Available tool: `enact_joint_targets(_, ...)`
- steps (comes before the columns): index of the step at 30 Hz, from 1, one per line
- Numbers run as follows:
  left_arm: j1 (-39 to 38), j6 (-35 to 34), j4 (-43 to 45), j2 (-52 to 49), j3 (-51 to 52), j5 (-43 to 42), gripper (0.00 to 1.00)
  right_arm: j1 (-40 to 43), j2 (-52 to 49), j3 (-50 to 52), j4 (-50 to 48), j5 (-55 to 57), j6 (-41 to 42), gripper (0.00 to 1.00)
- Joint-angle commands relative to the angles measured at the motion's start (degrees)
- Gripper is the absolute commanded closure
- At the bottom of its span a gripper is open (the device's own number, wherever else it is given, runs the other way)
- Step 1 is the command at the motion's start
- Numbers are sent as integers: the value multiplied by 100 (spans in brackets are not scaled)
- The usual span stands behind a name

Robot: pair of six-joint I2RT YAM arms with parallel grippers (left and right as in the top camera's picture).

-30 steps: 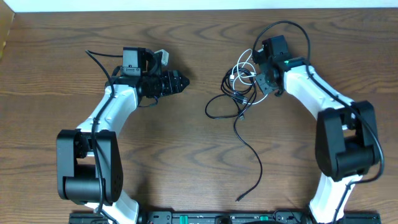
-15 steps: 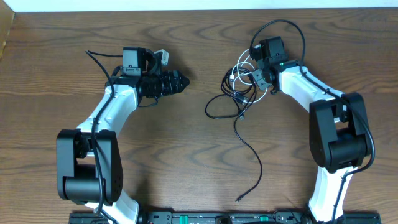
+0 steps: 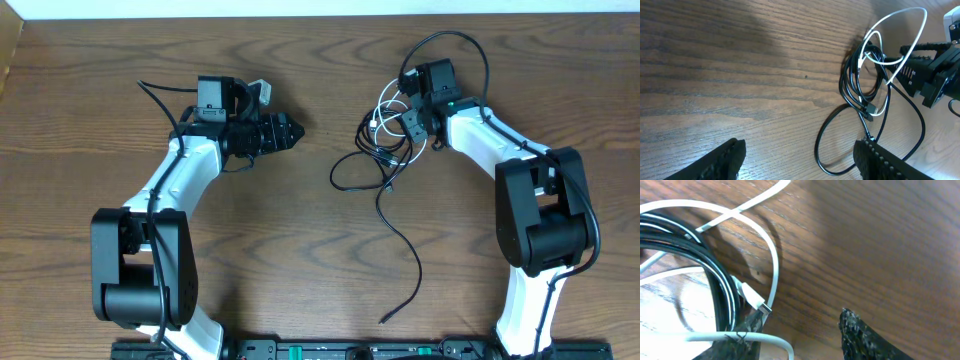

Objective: Untangle cables

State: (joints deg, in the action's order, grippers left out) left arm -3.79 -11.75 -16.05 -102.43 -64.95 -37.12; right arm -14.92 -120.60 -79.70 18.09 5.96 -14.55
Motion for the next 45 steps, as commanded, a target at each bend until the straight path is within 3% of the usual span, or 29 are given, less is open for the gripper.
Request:
enact_joint_targets(1,7,98,9,-66,0,68,27,-4,-50,-7,-116,-33,-330,45)
enact_joint_targets(3,7,98,9,-66,0,68,27,26,-52,-7,-262,-33,-330,44)
enact_joint_targets(7,7,98,9,-66,0,70,27,35,-52,-4,-492,-33,-330,55)
enact_joint_targets(9,7,98,9,-66,0,68,27,37,-52,-7,-520,-31,-330,78)
enact_joint_targets(13,7,98,9,-66,0,68,27,39,-52,-7,-514,-33,-238,99)
enact_joint_targets(19,9,98,9,-66,0,68,27,136,374,-7,-553,-63,-201,99)
enact_joint_targets(34,9,98,7,-66,0,68,27,24,2371,-7,96,-1871,-785,99)
enact_joint_targets(42,9,98,7,-66,0,68,27,-57,3370,-7,79,-1864,-756,99)
enact_joint_targets(45,9,98,7,-66,0,68,27,-39,3600,-7,129,-1587,-282,98)
